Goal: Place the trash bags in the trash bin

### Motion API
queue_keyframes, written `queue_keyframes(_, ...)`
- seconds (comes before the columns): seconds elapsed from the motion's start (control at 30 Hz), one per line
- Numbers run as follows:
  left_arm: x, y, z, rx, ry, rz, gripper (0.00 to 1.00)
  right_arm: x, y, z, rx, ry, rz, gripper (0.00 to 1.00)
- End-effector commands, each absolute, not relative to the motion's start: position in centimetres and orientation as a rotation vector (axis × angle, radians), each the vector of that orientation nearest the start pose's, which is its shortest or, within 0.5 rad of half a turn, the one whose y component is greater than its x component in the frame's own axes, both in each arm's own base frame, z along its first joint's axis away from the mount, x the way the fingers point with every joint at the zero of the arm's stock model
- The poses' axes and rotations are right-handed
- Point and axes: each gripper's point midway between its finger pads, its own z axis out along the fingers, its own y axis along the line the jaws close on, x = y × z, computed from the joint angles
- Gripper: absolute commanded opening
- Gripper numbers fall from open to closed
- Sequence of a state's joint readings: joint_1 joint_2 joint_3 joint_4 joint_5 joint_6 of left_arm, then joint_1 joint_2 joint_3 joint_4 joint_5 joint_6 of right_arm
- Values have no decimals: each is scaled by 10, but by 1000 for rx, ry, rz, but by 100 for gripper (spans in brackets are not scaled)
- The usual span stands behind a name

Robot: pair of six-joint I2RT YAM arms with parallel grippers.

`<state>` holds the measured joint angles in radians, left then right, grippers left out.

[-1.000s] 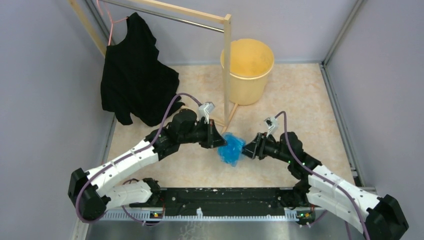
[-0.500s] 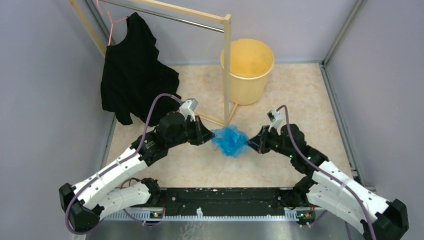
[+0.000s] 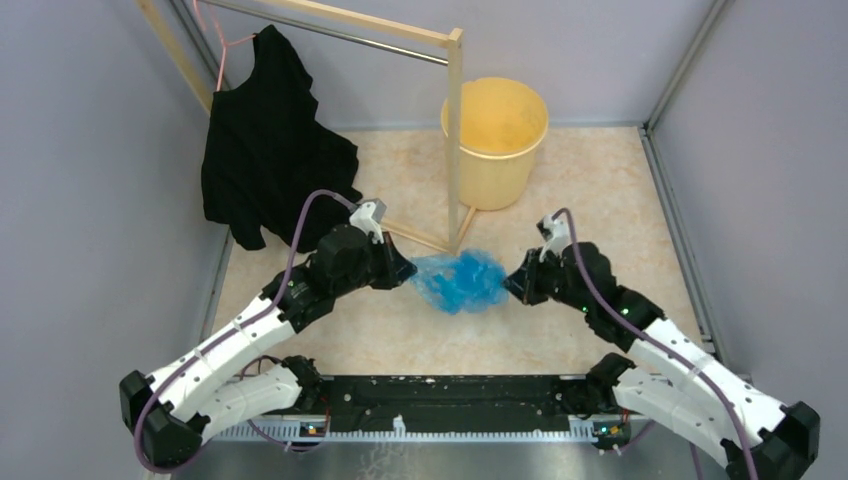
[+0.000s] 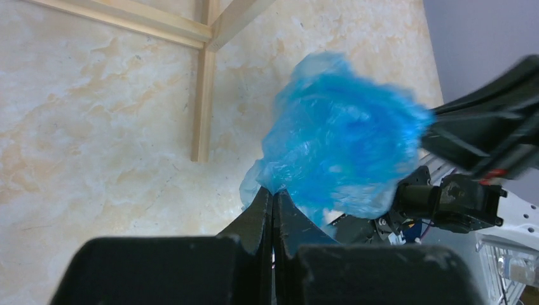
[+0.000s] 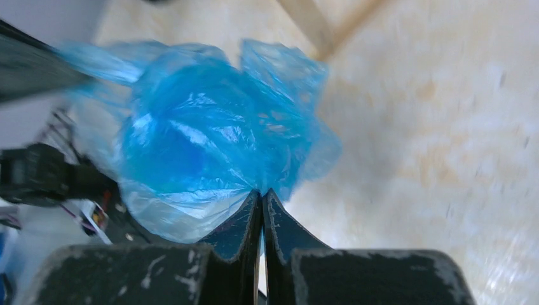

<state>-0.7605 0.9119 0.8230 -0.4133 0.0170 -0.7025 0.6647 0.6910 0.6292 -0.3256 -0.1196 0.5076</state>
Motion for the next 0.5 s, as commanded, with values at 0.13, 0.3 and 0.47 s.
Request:
queue_keyframes(0.13,208,-234,211,137,2170,-860,0,200,159,178,-97,2117,608,3)
queue_keyframes(0.3,216,-227,224,158,2134,-792,0,216,140,195,13,2085,483,4)
queue_keyframes(0.47,209,-227,237,237,2090,-809,0,213,166,193,-161,2085,579,12)
